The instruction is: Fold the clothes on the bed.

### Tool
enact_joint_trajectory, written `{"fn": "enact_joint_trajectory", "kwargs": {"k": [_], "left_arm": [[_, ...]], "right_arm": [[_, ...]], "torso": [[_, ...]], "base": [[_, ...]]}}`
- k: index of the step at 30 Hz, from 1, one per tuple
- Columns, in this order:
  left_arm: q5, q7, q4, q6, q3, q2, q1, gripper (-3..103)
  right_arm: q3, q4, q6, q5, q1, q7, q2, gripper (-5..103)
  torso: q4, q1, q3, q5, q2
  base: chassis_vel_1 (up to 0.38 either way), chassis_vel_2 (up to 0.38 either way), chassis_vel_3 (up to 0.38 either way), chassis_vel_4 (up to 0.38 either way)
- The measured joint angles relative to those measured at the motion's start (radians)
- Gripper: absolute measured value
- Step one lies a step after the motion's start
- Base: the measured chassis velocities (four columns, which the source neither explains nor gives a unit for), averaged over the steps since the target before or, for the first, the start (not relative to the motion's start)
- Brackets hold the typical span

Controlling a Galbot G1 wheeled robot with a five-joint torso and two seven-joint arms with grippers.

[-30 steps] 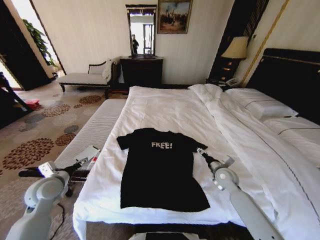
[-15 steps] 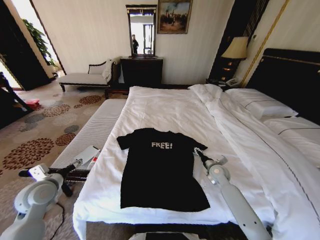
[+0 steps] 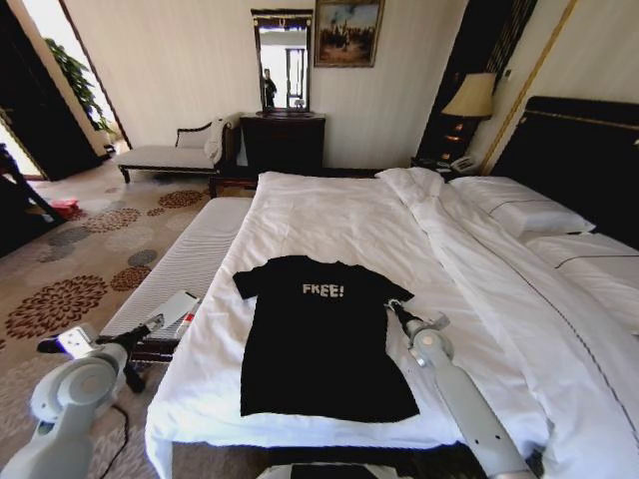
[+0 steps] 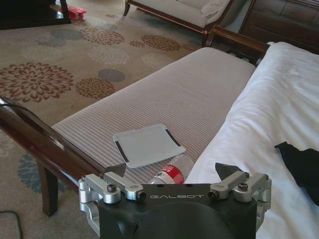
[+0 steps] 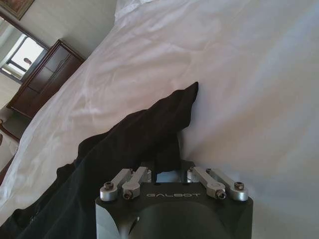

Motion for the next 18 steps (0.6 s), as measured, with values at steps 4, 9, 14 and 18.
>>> {"fn": "enact_joint_trajectory", "kwargs": {"k": [4,9,14,18], "left_arm": [[0.005,0.002,0.003,0.0,0.0,-0.002,0.002,100],[0.012,0.003,0.006,0.0,0.005,-0.009,-0.001,100],[0.014,0.003,0.007,0.0,0.007,-0.013,-0.004,100],[0.014,0.004,0.007,0.0,0.004,-0.013,-0.004,100]], "right_arm": [[0.006,0.021,0.002,-0.005,-0.015,0.0,-0.006,17],[0.022,0.097,0.004,-0.006,-0.064,0.009,-0.012,1],[0.044,0.185,0.006,-0.004,-0.128,0.027,-0.017,0],[0.06,0.233,0.006,-0.003,-0.177,0.041,-0.017,0]], "torso": [[0.0,0.0,0.0,0.0,0.0],[-0.0001,0.0,0.0,-0.0001,0.0],[-0.0001,0.0,0.0,-0.0002,0.0],[-0.0002,0.0,0.0,-0.0003,0.0]], "base": [[0.0,0.0,0.0,0.0],[0.0,0.0,0.0,0.0],[0.0,0.0,0.0,0.0],[0.0,0.0,0.0,0.0]]}}
